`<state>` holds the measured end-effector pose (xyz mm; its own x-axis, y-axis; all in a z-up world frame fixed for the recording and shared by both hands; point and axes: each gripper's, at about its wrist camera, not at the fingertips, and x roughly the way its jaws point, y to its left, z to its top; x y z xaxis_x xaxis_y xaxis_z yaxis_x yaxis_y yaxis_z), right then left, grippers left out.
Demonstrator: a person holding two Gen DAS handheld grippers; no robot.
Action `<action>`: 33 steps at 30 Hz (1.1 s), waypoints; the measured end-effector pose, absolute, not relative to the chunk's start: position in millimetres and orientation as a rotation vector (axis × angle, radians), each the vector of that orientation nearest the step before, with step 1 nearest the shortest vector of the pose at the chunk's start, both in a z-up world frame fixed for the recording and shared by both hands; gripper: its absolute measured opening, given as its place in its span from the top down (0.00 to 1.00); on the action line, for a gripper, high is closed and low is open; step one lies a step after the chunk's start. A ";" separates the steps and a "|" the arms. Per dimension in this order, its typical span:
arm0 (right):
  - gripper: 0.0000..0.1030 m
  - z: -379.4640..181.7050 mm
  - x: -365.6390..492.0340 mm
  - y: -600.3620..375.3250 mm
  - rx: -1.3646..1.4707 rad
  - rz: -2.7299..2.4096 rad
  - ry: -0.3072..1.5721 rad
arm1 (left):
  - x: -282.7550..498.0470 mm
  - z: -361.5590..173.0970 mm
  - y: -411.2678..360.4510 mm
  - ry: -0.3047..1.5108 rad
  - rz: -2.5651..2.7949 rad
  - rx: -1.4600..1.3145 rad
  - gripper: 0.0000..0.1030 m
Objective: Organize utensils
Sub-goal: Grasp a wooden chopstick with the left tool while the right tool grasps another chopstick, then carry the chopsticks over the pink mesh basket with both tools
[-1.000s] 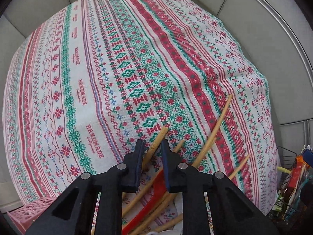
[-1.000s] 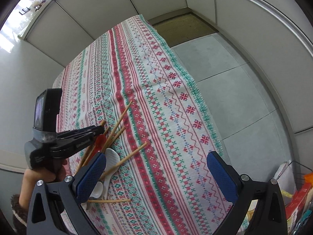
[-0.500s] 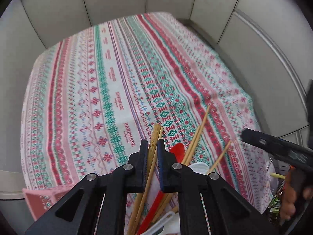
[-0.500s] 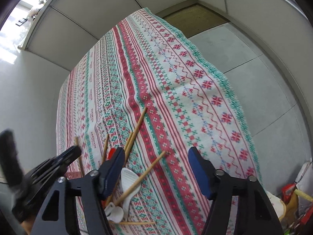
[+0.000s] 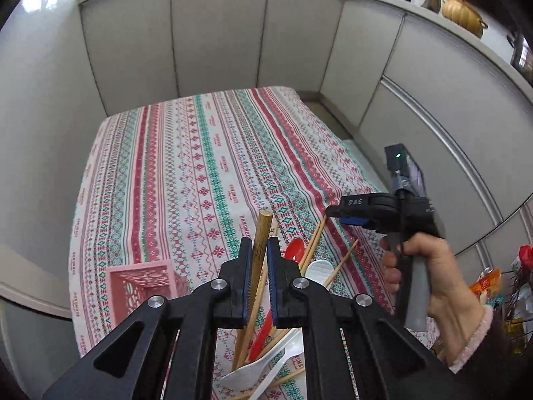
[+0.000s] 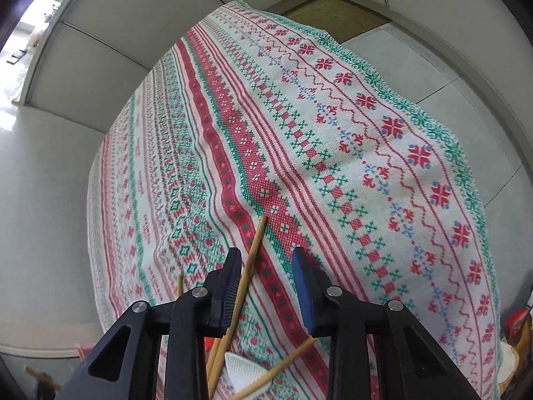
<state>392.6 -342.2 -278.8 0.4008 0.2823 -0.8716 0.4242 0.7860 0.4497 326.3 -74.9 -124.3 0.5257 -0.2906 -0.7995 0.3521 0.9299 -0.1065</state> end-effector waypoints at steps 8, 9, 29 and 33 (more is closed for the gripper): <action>0.91 -277.0 404.8 -299.1 0.407 -0.230 1.147 | 316.3 -113.9 -52.3 0.897 -0.334 -0.002 0.92; 0.92 -277.4 404.4 -297.5 0.402 -0.228 1.138 | 315.4 -112.3 -50.1 0.892 -0.330 -0.014 0.92; 0.81 -198.6 337.2 -314.6 0.585 -0.052 1.012 | 262.4 -52.4 -1.3 0.715 -0.388 -0.191 0.93; 0.81 -231.2 343.0 -322.9 0.575 -0.104 1.115 | 257.8 -55.4 -3.3 0.705 -0.404 -0.169 0.93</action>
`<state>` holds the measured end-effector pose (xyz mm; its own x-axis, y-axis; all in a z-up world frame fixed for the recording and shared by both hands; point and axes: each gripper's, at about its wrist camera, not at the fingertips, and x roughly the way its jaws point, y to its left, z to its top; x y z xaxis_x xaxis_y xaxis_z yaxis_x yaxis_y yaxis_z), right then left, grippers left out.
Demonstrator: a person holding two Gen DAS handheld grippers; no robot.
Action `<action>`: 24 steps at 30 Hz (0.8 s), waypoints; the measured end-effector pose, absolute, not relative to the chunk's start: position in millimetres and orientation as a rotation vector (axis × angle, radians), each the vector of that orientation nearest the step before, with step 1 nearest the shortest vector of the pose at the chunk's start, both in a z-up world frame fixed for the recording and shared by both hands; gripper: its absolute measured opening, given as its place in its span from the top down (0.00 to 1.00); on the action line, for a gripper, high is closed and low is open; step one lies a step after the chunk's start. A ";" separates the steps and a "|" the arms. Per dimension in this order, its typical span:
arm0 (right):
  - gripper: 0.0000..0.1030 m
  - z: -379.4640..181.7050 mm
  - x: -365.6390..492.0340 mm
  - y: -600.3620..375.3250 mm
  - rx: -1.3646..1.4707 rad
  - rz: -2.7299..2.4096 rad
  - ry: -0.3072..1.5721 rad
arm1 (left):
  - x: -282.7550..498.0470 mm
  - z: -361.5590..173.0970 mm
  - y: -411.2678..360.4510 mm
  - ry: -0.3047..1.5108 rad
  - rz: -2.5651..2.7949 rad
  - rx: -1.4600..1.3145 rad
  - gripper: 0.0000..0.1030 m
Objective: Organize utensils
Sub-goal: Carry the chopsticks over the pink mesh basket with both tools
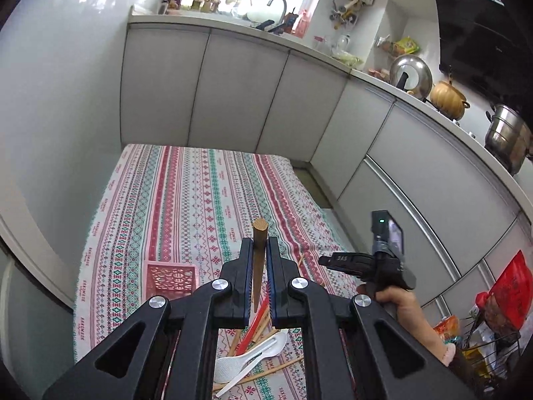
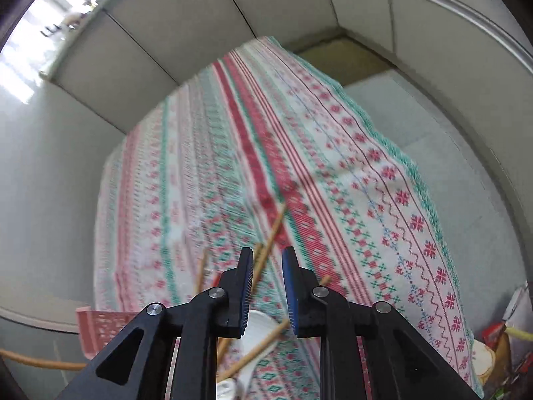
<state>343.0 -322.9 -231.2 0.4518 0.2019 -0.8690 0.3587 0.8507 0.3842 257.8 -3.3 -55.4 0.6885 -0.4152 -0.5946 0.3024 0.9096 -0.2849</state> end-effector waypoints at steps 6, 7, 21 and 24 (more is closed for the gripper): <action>0.77 -231.4 324.3 -335.8 0.561 -0.174 1.165 | 262.6 -66.3 3.6 0.718 -0.393 -0.156 0.93; 0.59 -229.5 320.7 -338.8 0.577 -0.180 1.163 | 264.1 -67.5 3.5 0.718 -0.395 -0.149 0.93; 0.87 -285.9 334.1 -317.2 0.789 -0.223 1.287 | 266.4 -76.2 -5.8 0.749 -0.416 -0.134 0.93; 0.92 -295.9 331.7 -316.5 0.880 -0.221 1.258 | 267.2 -79.1 -1.9 0.755 -0.403 -0.133 0.93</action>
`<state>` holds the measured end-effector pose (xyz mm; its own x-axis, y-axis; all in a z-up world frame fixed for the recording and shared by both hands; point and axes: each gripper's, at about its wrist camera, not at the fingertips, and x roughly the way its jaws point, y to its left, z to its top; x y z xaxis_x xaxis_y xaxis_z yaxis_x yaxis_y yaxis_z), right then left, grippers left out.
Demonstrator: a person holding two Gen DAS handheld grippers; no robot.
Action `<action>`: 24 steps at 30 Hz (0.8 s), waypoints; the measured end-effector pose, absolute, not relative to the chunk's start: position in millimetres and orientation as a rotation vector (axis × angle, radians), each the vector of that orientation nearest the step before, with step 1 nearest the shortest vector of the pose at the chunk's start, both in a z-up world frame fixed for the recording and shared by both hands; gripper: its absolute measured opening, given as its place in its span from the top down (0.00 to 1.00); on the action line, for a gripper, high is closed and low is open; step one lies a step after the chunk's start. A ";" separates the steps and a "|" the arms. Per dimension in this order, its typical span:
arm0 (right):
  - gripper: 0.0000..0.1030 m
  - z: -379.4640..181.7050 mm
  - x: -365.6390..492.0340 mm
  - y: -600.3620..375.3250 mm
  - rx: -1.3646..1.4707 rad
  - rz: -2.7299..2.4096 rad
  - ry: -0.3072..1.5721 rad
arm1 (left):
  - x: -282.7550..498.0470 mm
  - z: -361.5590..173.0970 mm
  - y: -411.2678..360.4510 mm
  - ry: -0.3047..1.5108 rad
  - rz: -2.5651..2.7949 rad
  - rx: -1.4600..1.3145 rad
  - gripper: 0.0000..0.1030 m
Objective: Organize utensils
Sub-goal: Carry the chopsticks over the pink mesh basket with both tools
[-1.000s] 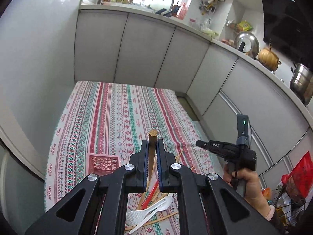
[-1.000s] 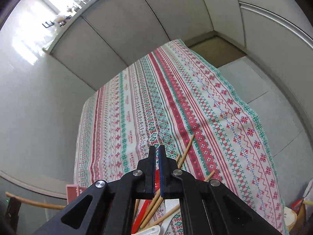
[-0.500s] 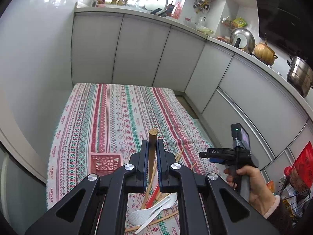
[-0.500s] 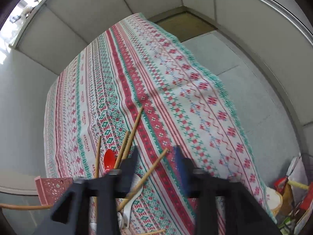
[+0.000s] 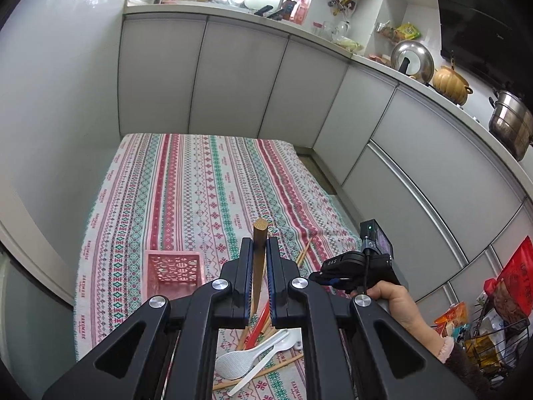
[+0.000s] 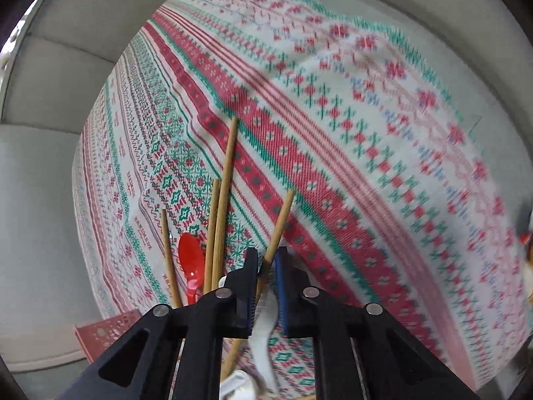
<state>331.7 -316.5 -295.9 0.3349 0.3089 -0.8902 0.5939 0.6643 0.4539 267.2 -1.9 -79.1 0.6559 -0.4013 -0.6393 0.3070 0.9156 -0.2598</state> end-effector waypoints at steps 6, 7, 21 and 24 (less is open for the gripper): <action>0.94 -288.4 325.8 -322.5 0.963 -0.142 1.189 | 264.7 -77.4 5.3 0.747 -0.389 -0.128 0.93; 0.94 -282.4 322.7 -324.4 0.958 -0.133 1.179 | 263.5 -75.9 6.3 0.742 -0.389 -0.129 0.93; 0.94 -108.6 251.6 -285.9 0.618 0.077 0.787 | 224.8 -24.3 43.1 0.564 -0.343 -0.166 0.93; 0.94 -85.8 242.3 -275.4 0.587 0.112 0.711 | 215.9 -13.2 57.1 0.513 -0.305 -0.181 0.93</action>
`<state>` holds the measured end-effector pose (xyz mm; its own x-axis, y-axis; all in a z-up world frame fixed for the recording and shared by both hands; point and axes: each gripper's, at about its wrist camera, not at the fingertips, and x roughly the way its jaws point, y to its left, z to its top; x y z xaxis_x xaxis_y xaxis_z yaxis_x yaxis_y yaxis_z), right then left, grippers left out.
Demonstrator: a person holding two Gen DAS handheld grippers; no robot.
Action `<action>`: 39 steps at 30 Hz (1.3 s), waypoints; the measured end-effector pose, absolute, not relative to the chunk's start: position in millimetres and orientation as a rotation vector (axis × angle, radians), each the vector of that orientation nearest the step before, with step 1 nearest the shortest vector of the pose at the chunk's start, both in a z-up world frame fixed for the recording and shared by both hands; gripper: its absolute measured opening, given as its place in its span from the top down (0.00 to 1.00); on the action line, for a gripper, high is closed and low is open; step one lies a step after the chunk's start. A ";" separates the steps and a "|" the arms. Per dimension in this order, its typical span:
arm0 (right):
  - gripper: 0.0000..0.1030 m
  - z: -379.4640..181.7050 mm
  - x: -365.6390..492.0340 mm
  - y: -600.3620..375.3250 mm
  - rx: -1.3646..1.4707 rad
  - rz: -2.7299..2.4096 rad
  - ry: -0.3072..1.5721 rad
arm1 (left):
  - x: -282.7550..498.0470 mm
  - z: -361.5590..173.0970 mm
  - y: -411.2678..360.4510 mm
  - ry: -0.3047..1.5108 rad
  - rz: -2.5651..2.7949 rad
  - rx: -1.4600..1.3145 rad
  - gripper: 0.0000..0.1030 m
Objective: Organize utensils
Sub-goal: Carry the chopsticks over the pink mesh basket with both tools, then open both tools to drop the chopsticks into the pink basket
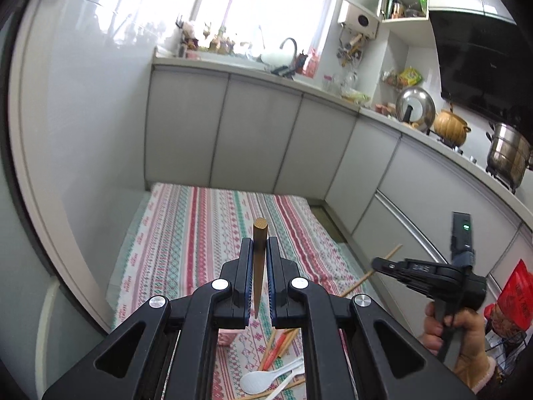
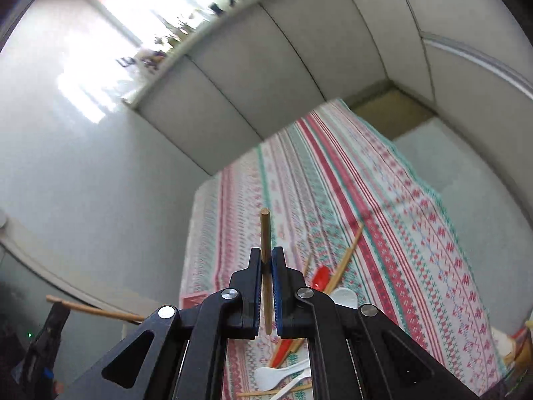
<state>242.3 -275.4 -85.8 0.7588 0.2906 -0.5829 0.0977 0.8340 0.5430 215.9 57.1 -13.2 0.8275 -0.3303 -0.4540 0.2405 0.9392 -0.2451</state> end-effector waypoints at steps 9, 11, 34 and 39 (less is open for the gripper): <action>0.94 -52.9 230.0 -256.1 0.583 0.225 0.559 | 237.3 -24.3 82.3 0.520 -0.184 -0.175 0.93; 0.94 -51.1 232.4 -247.2 0.581 0.251 0.544 | 249.8 -34.2 81.2 0.545 -0.165 -0.157 0.93; 0.94 -97.0 294.0 -130.7 0.255 0.301 0.663 | 304.4 -88.5 68.5 0.643 -0.232 -0.150 0.86; 0.94 -110.5 306.8 -111.2 0.182 0.283 0.708 | 293.3 -83.2 72.5 0.638 -0.218 -0.144 0.61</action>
